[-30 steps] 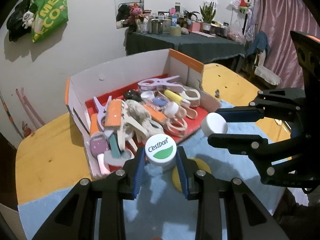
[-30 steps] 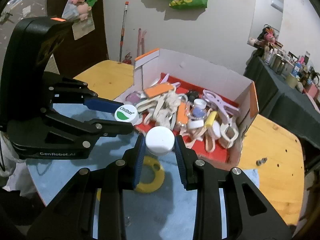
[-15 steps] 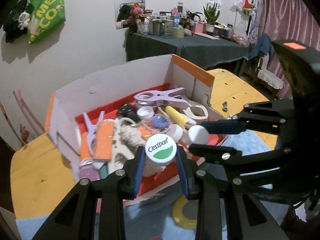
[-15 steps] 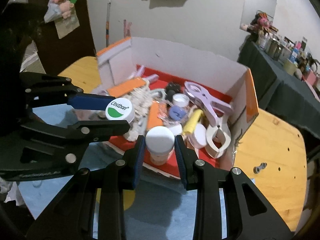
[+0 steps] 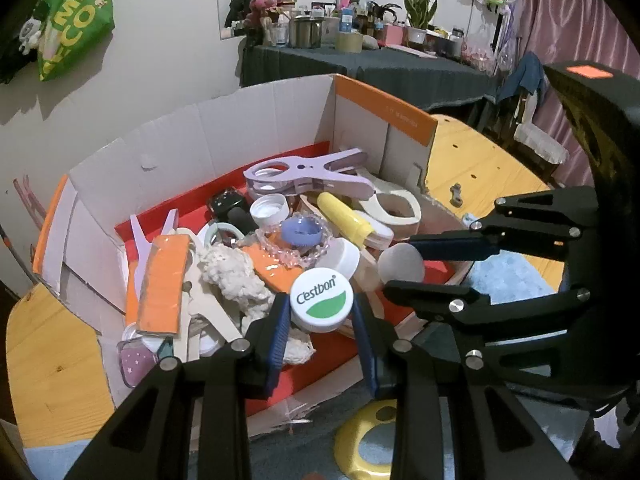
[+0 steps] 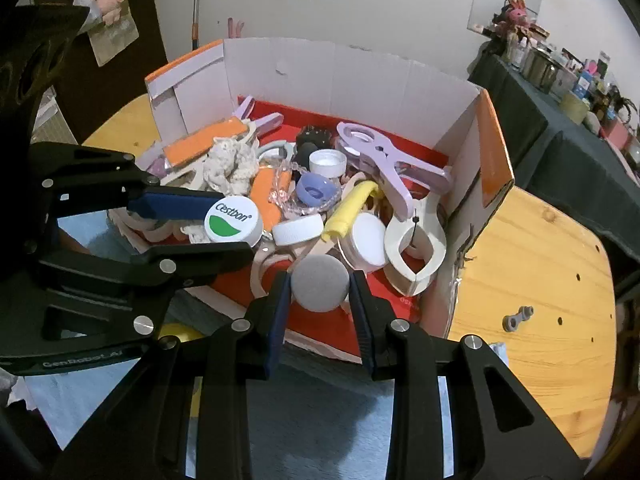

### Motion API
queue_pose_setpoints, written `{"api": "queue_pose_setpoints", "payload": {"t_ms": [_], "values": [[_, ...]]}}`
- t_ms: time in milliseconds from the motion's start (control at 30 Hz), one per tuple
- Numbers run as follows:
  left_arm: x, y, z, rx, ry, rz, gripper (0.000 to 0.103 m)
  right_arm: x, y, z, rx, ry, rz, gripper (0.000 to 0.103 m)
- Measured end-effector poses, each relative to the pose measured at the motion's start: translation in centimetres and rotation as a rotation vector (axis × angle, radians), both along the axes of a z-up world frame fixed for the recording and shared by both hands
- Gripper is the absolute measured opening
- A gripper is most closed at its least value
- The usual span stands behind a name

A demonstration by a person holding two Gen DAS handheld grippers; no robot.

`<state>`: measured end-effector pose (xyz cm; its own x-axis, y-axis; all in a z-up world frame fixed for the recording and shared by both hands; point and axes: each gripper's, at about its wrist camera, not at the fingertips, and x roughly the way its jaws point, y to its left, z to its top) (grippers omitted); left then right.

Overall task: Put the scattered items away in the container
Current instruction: 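Lift and carry both white caps over the cardboard box, then lower caps into the box and open both grippers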

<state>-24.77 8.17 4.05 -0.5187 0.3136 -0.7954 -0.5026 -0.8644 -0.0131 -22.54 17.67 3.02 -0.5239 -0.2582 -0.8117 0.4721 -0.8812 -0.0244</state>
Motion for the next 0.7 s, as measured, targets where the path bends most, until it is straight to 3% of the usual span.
{"api": "queue_pose_setpoints", "payload": {"t_ms": [700], "values": [[-0.44,0.09,-0.92,-0.040,-0.020,0.015,0.033,-0.71,0.14,-0.77,0.013,-0.058,-0.002,0.029]]}}
